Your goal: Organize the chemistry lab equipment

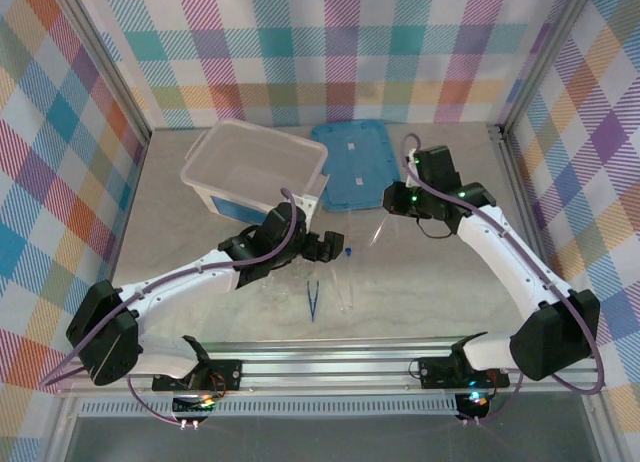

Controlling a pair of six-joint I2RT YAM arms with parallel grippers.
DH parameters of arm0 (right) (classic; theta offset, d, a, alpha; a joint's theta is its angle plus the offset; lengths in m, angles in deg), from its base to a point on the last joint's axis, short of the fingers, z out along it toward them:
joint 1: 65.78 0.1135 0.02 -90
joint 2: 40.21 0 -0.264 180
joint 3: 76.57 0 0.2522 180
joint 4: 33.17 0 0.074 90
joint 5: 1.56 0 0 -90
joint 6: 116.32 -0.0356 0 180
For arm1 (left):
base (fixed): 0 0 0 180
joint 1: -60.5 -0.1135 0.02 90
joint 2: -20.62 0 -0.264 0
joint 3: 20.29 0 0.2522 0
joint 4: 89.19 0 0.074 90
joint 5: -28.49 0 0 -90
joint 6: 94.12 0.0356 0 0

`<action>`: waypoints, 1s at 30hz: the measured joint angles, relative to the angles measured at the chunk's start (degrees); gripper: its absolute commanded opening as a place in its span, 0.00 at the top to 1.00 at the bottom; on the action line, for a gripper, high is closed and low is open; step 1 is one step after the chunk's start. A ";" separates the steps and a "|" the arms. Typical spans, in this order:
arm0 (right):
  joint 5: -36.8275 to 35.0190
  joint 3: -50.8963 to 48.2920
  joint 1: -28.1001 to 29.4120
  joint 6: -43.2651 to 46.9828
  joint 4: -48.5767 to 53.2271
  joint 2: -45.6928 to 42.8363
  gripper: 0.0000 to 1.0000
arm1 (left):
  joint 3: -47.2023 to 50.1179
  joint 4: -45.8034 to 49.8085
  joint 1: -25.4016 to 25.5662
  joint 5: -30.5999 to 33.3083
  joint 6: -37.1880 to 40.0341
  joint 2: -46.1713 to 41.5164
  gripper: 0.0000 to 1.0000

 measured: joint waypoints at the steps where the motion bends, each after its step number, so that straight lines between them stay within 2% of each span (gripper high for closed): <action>1: -2.05 -0.24 1.14 0.04 -0.48 0.00 0.96 | 0.00 0.09 -0.09 0.87 -0.35 0.00 0.00; 8: -15.61 -1.16 8.52 1.31 -5.53 1.49 0.96 | -0.68 3.61 -0.20 5.03 -1.55 0.66 0.00; 16: -28.35 -2.01 13.11 2.12 -12.81 4.02 0.96 | -0.63 5.92 -0.20 7.89 -2.58 0.42 0.01; 22: -34.49 -3.69 15.10 2.71 -18.75 6.95 0.96 | 0.44 6.54 -0.15 9.03 -3.98 -1.03 0.01; 30: -38.75 -6.29 18.01 4.07 -27.69 11.63 0.96 | 1.49 7.58 0.26 10.14 -5.29 -1.73 0.01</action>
